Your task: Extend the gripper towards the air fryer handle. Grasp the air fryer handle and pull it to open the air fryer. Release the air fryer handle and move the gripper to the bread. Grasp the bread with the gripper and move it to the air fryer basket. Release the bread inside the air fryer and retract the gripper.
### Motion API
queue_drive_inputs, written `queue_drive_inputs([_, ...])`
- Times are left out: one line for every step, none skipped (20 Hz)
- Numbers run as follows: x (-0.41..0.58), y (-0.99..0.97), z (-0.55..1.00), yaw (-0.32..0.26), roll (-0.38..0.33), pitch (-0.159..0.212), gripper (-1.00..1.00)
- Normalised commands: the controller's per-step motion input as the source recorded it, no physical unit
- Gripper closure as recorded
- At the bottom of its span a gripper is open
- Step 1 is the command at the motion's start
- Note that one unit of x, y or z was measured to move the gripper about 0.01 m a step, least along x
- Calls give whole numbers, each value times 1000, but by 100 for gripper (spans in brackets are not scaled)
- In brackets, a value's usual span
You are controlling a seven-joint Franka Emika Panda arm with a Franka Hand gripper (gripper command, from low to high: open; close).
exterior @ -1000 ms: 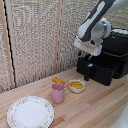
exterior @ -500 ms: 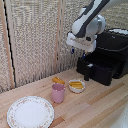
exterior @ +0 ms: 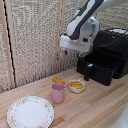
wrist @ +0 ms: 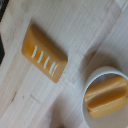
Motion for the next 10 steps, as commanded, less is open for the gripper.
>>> queue_drive_inputs([234, 814, -117, 68, 56, 0, -100])
queue_drive_inputs([240, 803, -106, 70, 57, 0, -100])
queue_drive_inputs([257, 814, -111, 80, 19, 0, -100])
queue_drive_inputs([274, 809, -106, 101, 0, 34, -100])
queue_drive_inputs([283, 754, -100, 120, -10, 97, -100])
queue_drive_inputs([309, 703, -71, 130, -44, 135, -100])
queue_drive_inputs([251, 609, -100, 147, -71, 177, -100])
queue_drive_inputs([189, 466, -80, 167, -88, 207, -100])
queue_drive_inputs([223, 343, -77, 168, -96, 221, -100])
queue_drive_inputs([203, 231, -117, 169, -110, 242, -100])
